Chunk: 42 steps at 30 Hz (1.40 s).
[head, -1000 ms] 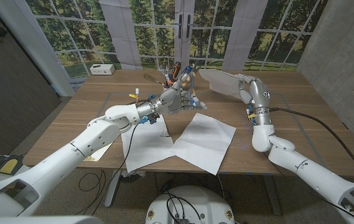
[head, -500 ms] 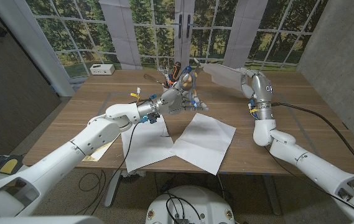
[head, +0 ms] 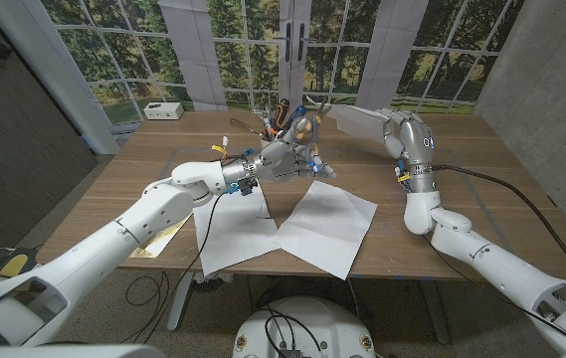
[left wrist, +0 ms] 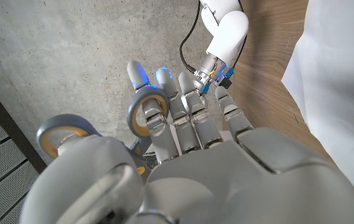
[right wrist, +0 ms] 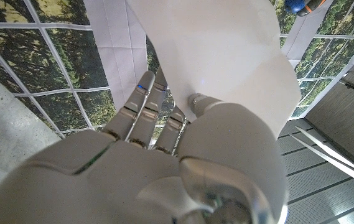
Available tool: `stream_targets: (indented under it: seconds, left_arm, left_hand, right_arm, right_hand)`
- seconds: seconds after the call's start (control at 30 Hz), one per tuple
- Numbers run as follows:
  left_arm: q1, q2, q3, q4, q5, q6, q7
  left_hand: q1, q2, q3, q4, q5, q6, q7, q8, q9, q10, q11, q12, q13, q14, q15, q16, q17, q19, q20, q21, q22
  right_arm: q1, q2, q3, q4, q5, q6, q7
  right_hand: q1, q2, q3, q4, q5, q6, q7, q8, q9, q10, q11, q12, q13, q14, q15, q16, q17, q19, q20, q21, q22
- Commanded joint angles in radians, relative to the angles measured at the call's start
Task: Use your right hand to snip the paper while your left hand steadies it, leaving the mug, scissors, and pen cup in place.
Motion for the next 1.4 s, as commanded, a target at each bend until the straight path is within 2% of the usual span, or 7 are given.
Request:
stream_targets:
  seconds: [0.03,0.33,0.53,0.67,0.83,1.03,1.4]
  left_arm:
    - [-0.008,-0.001,0.006,0.002,0.004,0.005,-0.008]
    - [-0.012,0.004,0.012,0.004,0.011,0.015,-0.009]
    - [-0.009,0.011,0.011,-0.006,0.01,0.021,-0.01]
    - [-0.005,0.013,0.01,-0.009,0.009,0.02,-0.008]
    - [-0.001,0.014,0.009,-0.012,0.007,0.018,-0.007]
    - [0.005,0.015,0.008,-0.014,0.007,0.014,-0.007]
    - [0.007,0.017,0.009,-0.018,0.005,0.012,-0.011]
  left_hand:
    - [0.012,0.0,0.005,-0.002,-0.004,-0.001,0.008,0.005,0.002,0.03,-0.029,0.004,0.002,-0.001,-0.069,0.003,0.004,-0.006,0.0,0.0,0.006]
    - [0.014,0.001,0.005,-0.001,-0.007,-0.005,0.008,0.003,0.003,0.022,-0.029,0.002,0.002,-0.002,-0.069,0.003,0.004,-0.007,0.0,0.0,0.006]
    - [0.014,0.002,0.004,-0.001,-0.008,-0.005,0.008,0.003,0.002,0.024,-0.029,0.001,-0.001,-0.003,-0.069,0.003,0.005,-0.007,0.0,0.0,0.006]
    - [0.014,0.002,0.004,-0.001,-0.009,-0.005,0.008,0.003,0.003,0.026,-0.029,0.0,-0.003,-0.003,-0.069,0.003,0.005,-0.007,0.0,0.001,0.006]
    - [0.015,0.003,0.004,0.0,-0.01,-0.003,0.009,0.002,0.0,0.026,-0.03,0.003,0.001,-0.003,-0.068,0.003,0.005,-0.008,0.0,0.0,0.006]
    - [0.016,0.004,0.004,0.0,-0.01,-0.003,0.008,0.002,0.001,0.025,-0.029,0.003,0.001,-0.002,-0.07,0.004,0.005,-0.009,0.001,0.0,0.007]
    - [0.018,0.005,0.004,0.0,-0.012,-0.002,0.006,0.001,0.0,0.025,-0.032,0.003,0.002,-0.003,-0.069,0.004,0.005,-0.008,0.0,0.001,0.007]
  right_arm:
    - [-0.039,0.031,0.068,-0.01,-0.101,0.009,-0.005]
    - [-0.071,0.094,0.164,-0.017,-0.273,0.01,-0.005]
    - [-0.083,0.154,0.236,-0.006,-0.33,0.047,-0.005]
    - [-0.074,0.153,0.224,0.006,-0.313,0.032,-0.005]
    - [-0.061,0.119,0.168,0.004,-0.247,-0.007,-0.005]
    - [-0.062,0.095,0.141,-0.013,-0.202,-0.024,-0.005]
    - [-0.059,0.094,0.151,-0.015,-0.215,-0.039,-0.005]
  right_hand:
    - [-0.001,-0.008,0.009,0.002,0.002,0.009,-0.003,-0.004,0.002,0.004,-0.003,-0.004,0.001,-0.005,-0.171,-0.008,0.006,-0.005,-0.072,0.007,0.006]
    - [-0.006,-0.008,0.014,0.007,0.003,0.002,-0.003,-0.012,0.0,-0.003,-0.002,-0.012,-0.005,-0.017,-0.17,-0.029,0.016,-0.027,-0.069,0.017,0.005]
    - [-0.008,-0.006,0.016,0.009,0.004,-0.002,-0.003,-0.015,-0.001,-0.007,-0.002,-0.016,-0.007,-0.018,-0.171,-0.036,0.022,-0.035,-0.066,0.023,0.005]
    - [-0.008,-0.006,0.016,0.009,0.004,-0.002,-0.004,-0.015,-0.001,-0.009,-0.002,-0.017,-0.006,-0.015,-0.171,-0.036,0.026,-0.035,-0.065,0.026,0.005]
    - [-0.008,-0.008,0.015,0.008,0.003,-0.002,-0.004,-0.016,-0.001,-0.006,-0.002,-0.014,-0.004,-0.013,-0.171,-0.036,0.03,-0.032,-0.066,0.032,0.005]
    - [-0.008,-0.008,0.015,0.007,0.003,0.002,-0.004,-0.015,0.0,-0.003,-0.002,-0.013,-0.003,-0.009,-0.172,-0.035,0.036,-0.029,-0.067,0.037,0.005]
    - [-0.01,-0.009,0.017,0.006,0.002,0.005,-0.003,-0.016,0.0,-0.001,-0.003,-0.013,-0.001,-0.019,-0.17,-0.049,0.043,-0.035,-0.068,0.048,0.004]
